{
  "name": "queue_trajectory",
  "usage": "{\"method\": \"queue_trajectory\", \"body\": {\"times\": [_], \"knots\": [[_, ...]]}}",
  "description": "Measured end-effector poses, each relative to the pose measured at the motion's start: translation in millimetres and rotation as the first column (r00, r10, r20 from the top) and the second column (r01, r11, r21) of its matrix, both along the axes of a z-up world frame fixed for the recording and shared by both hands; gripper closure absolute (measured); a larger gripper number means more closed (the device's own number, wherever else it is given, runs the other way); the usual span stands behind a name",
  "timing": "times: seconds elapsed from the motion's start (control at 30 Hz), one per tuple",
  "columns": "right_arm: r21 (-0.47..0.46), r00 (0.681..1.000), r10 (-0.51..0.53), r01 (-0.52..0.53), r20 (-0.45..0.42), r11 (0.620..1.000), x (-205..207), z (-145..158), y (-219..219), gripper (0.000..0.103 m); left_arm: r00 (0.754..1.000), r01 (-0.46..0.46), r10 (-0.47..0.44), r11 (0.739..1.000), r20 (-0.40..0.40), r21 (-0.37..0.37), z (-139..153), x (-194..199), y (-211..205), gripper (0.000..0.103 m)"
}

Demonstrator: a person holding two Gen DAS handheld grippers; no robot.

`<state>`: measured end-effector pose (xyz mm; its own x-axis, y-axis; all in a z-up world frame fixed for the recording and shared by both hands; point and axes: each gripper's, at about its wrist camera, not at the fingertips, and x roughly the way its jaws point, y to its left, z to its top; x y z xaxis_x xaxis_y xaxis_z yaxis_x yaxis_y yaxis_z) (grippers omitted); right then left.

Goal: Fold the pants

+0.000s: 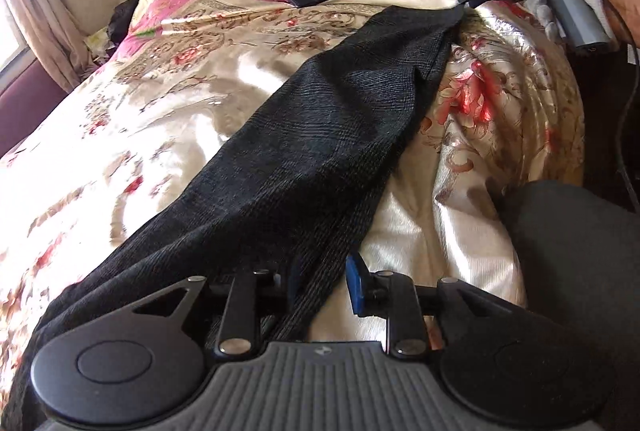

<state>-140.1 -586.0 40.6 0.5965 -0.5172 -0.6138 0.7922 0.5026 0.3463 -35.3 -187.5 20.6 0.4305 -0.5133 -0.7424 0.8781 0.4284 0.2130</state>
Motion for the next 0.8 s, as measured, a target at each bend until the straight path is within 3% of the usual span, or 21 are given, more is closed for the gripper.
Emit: {"method": "queue_trajectory", "body": {"times": [0.07, 0.13, 0.17, 0.23, 0.33, 0.43, 0.47, 0.53, 0.57, 0.63, 0.73, 0.8], "knots": [[-0.1, 0.998, 0.043, -0.048, -0.05, 0.994, -4.9, 16.3, 27.1, 0.089, 0.999, -0.05, 0.05, 0.999, -0.004, -0.017, 4.9, -3.7, 26.2, 0.063], [-0.159, 0.983, 0.173, -0.181, -0.062, 0.971, 0.1, 30.6, 67.1, 0.089, 0.993, -0.116, 0.115, 0.993, -0.008, -0.022, 8.0, -3.3, 52.0, 0.061], [-0.162, 0.966, 0.252, -0.259, -0.061, 0.952, 6.2, 34.6, 86.6, 0.089, 0.989, -0.145, 0.145, 0.989, -0.001, -0.018, 8.4, -4.0, 63.5, 0.061], [-0.141, 0.889, 0.456, -0.456, -0.034, 0.879, 31.2, 39.2, 134.0, 0.089, 0.974, -0.224, 0.224, 0.975, 0.036, -0.007, 9.2, -5.1, 93.9, 0.061], [-0.088, 0.699, 0.715, -0.713, -0.005, 0.696, 70.8, 33.7, 215.4, 0.088, 0.937, -0.34, 0.34, 0.94, 0.076, -0.012, 11.4, -5.2, 137.5, 0.061], [-0.038, 0.457, 0.889, -0.889, -0.026, 0.456, 101.5, 18.6, 303.4, 0.088, 0.887, -0.452, 0.453, 0.891, 0.086, -0.042, 14.1, -0.5, 186.5, 0.056], [-0.03, 0.397, 0.917, -0.918, -0.044, 0.396, 107.7, 14.1, 328.0, 0.088, 0.872, -0.48, 0.482, 0.876, 0.083, -0.048, 14.4, 0.8, 198.2, 0.055], [-0.038, 0.267, 0.961, -0.964, -0.072, 0.265, 116.0, 9.7, 376.7, 0.088, 0.85, -0.52, 0.524, 0.85, 0.045, -0.085, 15.7, 1.8, 227.1, 0.043], [-0.052, 0.207, 0.974, -0.978, -0.09, 0.203, 117.4, 10.2, 397.7, 0.087, 0.833, -0.545, 0.551, 0.832, 0.043, -0.098, 17.3, 0.0, 240.0, 0.043], [-0.107, 0.039, 0.985, -0.994, -0.168, 0.021, 113.6, 13.5, 447.6, 0.078, 0.807, -0.577, 0.584, 0.811, 0.087, -0.091, 19.9, -5.3, 255.8, 0.043], [-0.187, -0.125, 0.952, -0.966, -0.279, -0.181, 104.5, 14.7, 494.5, 0.064, 0.78, -0.61, 0.618, 0.786, 0.097, -0.102, 23.3, -10.3, 285.2, 0.043], [-0.207, -0.176, 0.916, -0.943, -0.361, -0.263, 101.6, 8.3, 514.3, 0.064, 0.767, -0.632, 0.64, 0.767, 0.046, -0.111, 21.8, -2.0, 300.1, 0.043]]}}
